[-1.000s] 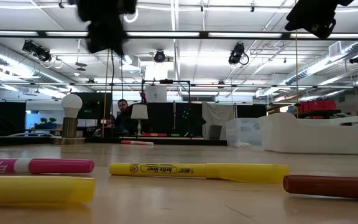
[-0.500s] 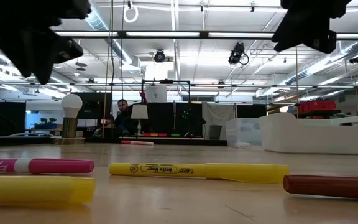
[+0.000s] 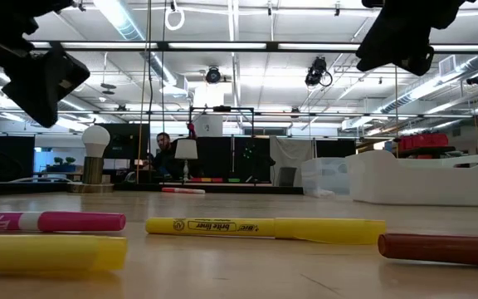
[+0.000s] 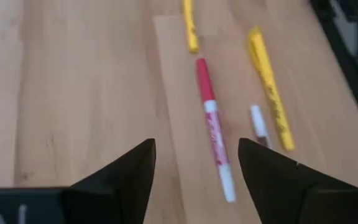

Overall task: Pick & Place Markers
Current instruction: Put the pink marker pen into the transparent bin

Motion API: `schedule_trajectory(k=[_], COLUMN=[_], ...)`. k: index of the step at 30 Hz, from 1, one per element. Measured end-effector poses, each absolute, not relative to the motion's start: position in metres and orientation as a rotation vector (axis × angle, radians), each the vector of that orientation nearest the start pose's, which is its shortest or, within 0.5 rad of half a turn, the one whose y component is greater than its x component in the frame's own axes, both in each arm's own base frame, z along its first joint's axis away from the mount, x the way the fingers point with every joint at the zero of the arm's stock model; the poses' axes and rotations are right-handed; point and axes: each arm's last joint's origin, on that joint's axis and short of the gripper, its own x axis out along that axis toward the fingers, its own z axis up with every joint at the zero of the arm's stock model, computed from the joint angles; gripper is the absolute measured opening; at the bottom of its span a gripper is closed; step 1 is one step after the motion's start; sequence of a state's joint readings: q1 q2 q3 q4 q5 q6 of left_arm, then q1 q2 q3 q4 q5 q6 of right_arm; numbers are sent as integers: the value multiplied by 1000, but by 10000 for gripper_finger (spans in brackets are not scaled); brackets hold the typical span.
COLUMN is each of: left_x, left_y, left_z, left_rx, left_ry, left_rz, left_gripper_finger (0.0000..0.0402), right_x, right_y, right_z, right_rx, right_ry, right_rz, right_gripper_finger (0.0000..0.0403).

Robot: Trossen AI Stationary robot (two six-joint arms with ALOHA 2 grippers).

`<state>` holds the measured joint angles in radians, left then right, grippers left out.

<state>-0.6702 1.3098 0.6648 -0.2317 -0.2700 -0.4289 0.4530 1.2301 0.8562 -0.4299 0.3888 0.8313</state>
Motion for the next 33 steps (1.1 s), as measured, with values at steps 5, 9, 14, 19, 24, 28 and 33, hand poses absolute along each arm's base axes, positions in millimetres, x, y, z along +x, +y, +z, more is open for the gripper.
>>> schedule_trajectory(k=[5,9,14,19,24,28,33], left_x=[202,209,215,220,221,221,221], left_y=[-157,-165,-169,-176,-180,-180,-178], left_z=[175,162,142,126,110,105,103], left_rx=[5,21,8,12,63,81,73], left_ry=[812,803,845,851,883,892,909], left_rz=[-195,-211,-159,-169,-169,-151,-125], left_gripper_finger=[229,227,227,227,218,185,102], right_x=[225,223,222,221,221,220,220], right_y=[98,97,97,97,97,97,97], right_z=[249,246,246,244,244,244,244], right_rx=[429,390,396,399,412,404,403], right_ry=[738,772,778,812,819,826,827], right_rz=[-221,-227,-231,-214,-210,-212,-212], right_gripper_finger=[87,87,87,87,87,87,87])
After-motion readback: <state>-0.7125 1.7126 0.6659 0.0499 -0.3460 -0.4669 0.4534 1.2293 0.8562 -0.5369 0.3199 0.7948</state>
